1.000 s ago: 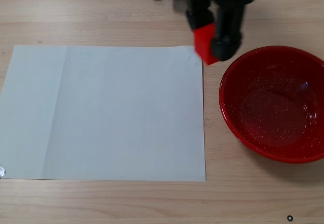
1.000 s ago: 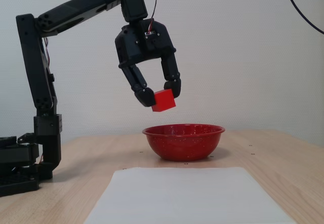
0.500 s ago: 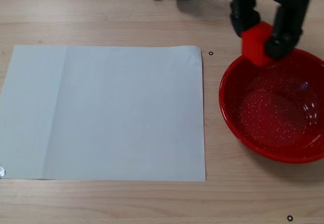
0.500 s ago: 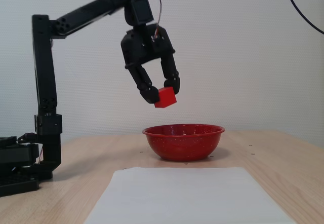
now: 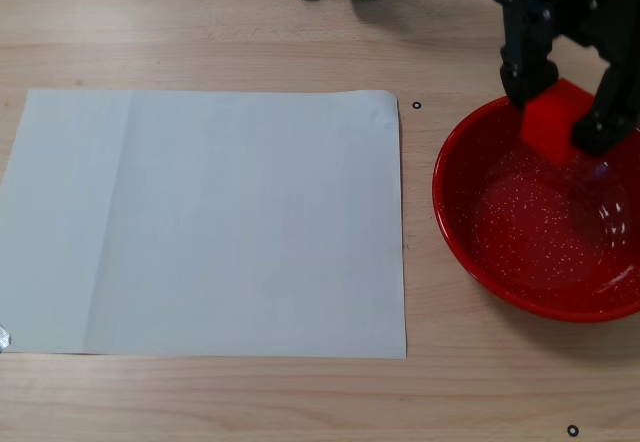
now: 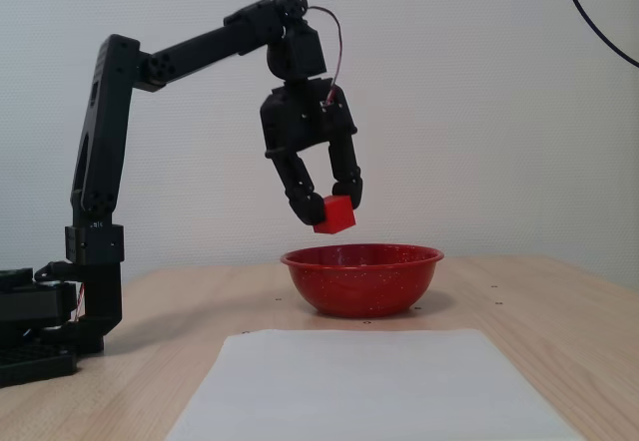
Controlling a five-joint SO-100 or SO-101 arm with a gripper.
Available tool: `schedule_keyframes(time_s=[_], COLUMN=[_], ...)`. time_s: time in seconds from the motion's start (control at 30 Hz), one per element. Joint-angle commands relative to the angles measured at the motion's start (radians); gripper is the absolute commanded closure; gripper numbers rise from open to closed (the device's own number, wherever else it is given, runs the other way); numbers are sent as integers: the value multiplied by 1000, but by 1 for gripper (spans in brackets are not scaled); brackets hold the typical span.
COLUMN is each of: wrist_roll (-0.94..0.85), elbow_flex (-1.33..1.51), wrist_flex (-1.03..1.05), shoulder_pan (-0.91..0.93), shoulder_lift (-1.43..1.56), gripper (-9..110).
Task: Grasp the red cube and put it in the red bowl.
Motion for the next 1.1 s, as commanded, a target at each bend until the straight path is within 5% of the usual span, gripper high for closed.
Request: schedule_keyframes(time_s=[0.0,0.63,1.07], wrist_roll=[-11,-21,-3], elbow_flex=[-110,-184,-225], wrist_flex=[-28,-38,-5], shoulder_pan=[8,-9,-49], shoulder_lift=[34,-25,31], gripper=[90,78,101])
